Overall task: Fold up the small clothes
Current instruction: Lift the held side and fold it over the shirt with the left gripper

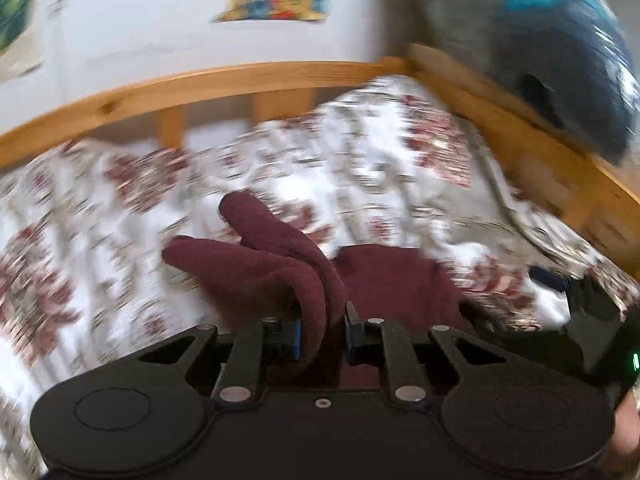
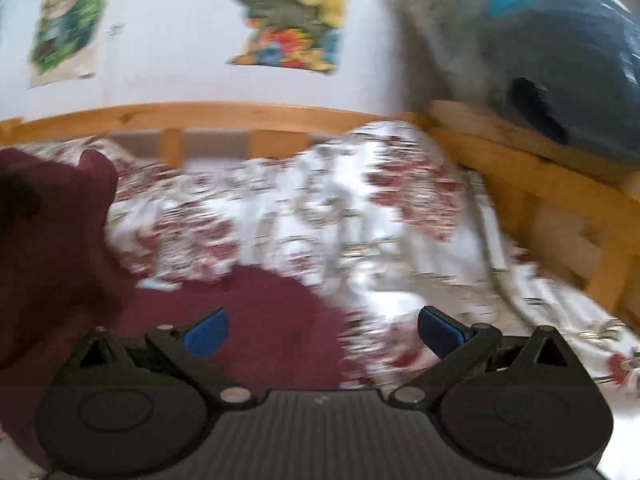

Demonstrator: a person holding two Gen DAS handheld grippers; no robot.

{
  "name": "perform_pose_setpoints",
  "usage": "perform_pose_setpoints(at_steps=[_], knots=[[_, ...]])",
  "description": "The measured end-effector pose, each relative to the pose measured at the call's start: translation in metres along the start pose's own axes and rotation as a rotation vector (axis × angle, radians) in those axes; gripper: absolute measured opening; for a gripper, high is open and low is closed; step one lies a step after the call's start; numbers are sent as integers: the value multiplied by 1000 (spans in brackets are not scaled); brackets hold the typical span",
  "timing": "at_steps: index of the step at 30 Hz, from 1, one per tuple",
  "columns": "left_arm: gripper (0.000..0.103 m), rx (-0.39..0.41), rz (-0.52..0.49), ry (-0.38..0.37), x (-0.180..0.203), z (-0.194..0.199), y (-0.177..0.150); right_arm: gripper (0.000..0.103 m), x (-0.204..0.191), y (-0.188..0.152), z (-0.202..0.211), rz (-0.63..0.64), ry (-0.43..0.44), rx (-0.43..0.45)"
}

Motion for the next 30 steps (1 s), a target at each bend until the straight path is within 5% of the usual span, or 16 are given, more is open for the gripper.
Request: perform_pose_setpoints(at_steps=[6,13,22,25,30], knots=[[19,-67,-51,-85,59,-57,-9,103,62,3,-17,-75,-108,-31],[23,-148,-124,-110,84,-89,-40,103,85,1,-28,-134,-108,-53],[68,-48,-65,-250,90,-57,-33,103,80,-4,-34,-184,-56,-97],[85,8,-47,-242,82,-40,-28,103,76,-5,-33,-213,10,-95],[93,75,-114,-172,66,-17,-35,103,66,-6,-32,-360,216,-139]])
Point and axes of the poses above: each gripper's, at about its wrist camera, not at the fingertips, and z roughly against the way its jaws point, x to its right, y to its top, the point moved 7 cm from there along -z, roughly the way its jaws point, and after that the axes turned 9 degrees about -y, right-handed, at the moved point
